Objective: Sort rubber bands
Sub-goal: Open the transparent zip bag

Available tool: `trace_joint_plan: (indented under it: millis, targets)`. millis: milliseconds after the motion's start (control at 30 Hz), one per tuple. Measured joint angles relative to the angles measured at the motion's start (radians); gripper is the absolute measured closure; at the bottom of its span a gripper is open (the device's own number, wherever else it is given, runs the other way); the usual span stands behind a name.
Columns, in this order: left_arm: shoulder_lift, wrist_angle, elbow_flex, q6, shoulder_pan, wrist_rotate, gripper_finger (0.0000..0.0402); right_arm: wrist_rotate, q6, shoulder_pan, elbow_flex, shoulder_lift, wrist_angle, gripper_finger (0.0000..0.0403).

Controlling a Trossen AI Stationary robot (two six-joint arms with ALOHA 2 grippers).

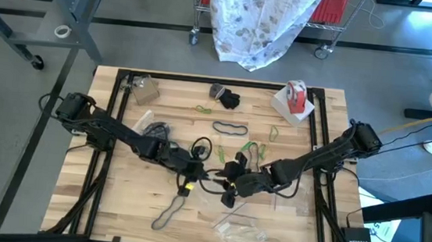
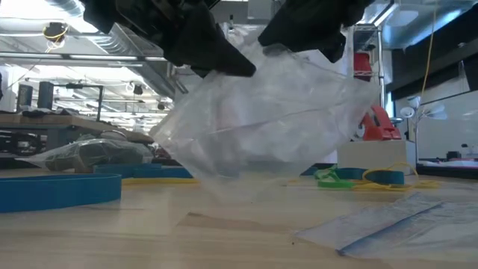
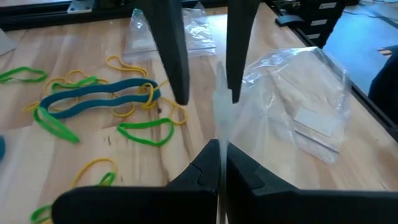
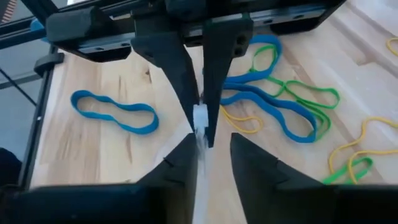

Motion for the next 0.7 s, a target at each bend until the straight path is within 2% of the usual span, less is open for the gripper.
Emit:
trace_joint_plan:
  millis: [300, 500, 700]
  targets:
    - [0.000, 0.006, 0.000, -0.033, 0.000, 0.000, 0.0401, 0.019, -0.049, -0.006, 0.000, 0.000, 0.002, 0.0398]
    - [-0.003, 0.001, 0.000, -0.135, 0.008, -0.001, 0.0398, 0.053, -0.080, -0.006, 0.000, 0.000, -0.003, 0.0401]
    - [-0.060, -0.032, 0.000, -0.201, 0.032, 0.015, 0.0351, 0.048, -0.078, -0.006, 0.000, 0.000, -0.035, 0.0402]
